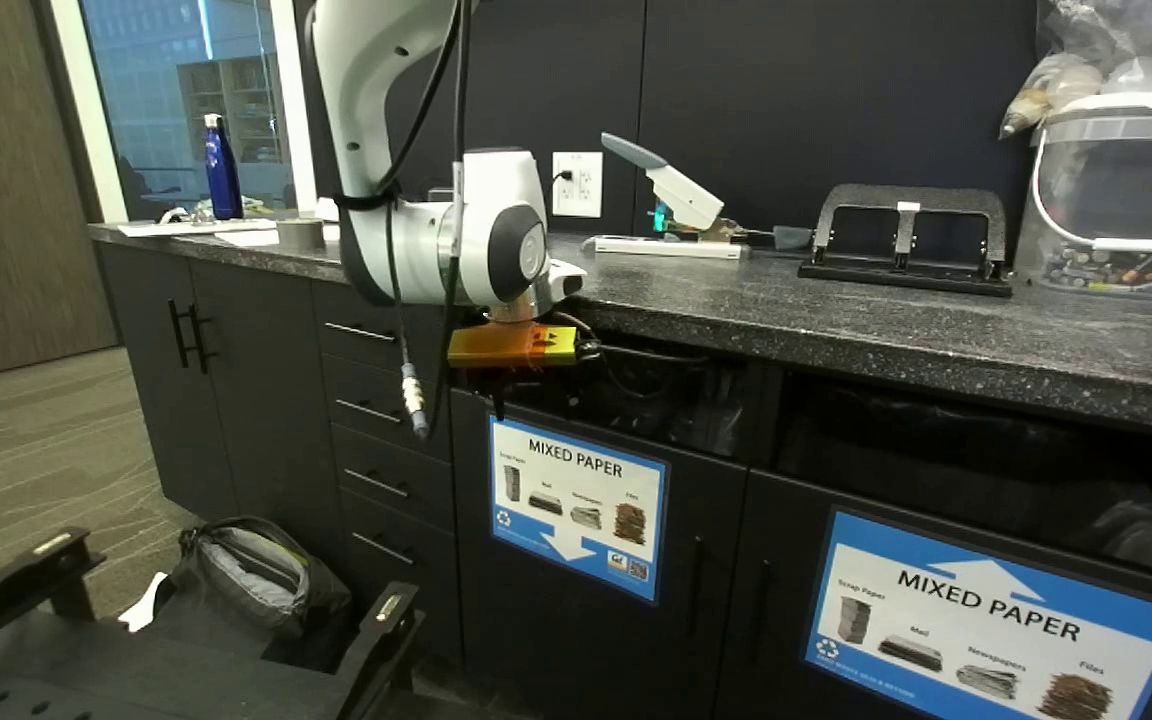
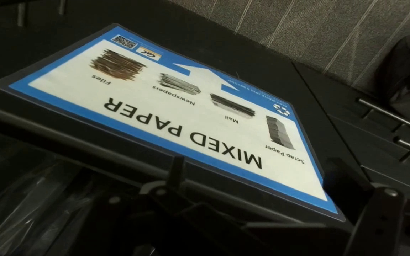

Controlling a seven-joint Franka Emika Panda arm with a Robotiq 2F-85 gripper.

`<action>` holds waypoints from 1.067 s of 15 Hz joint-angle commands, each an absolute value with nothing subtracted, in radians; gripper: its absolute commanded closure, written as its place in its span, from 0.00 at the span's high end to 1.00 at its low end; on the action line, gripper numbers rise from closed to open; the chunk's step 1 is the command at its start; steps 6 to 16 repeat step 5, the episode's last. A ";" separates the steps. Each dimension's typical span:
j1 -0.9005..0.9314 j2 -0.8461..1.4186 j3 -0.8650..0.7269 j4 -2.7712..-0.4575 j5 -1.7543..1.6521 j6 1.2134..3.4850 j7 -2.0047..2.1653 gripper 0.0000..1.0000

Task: Pick up all the pieces of paper on the countertop and throw them in the bin

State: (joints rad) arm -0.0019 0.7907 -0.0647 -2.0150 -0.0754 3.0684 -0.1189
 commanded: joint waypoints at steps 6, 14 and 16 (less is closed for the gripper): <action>0.000 0.790 -0.059 -2.019 -0.087 3.035 -0.108 1.00; 0.000 0.790 -0.059 -2.019 -0.087 3.035 -0.108 1.00; 0.000 0.790 -0.059 -2.019 -0.087 3.035 -0.108 1.00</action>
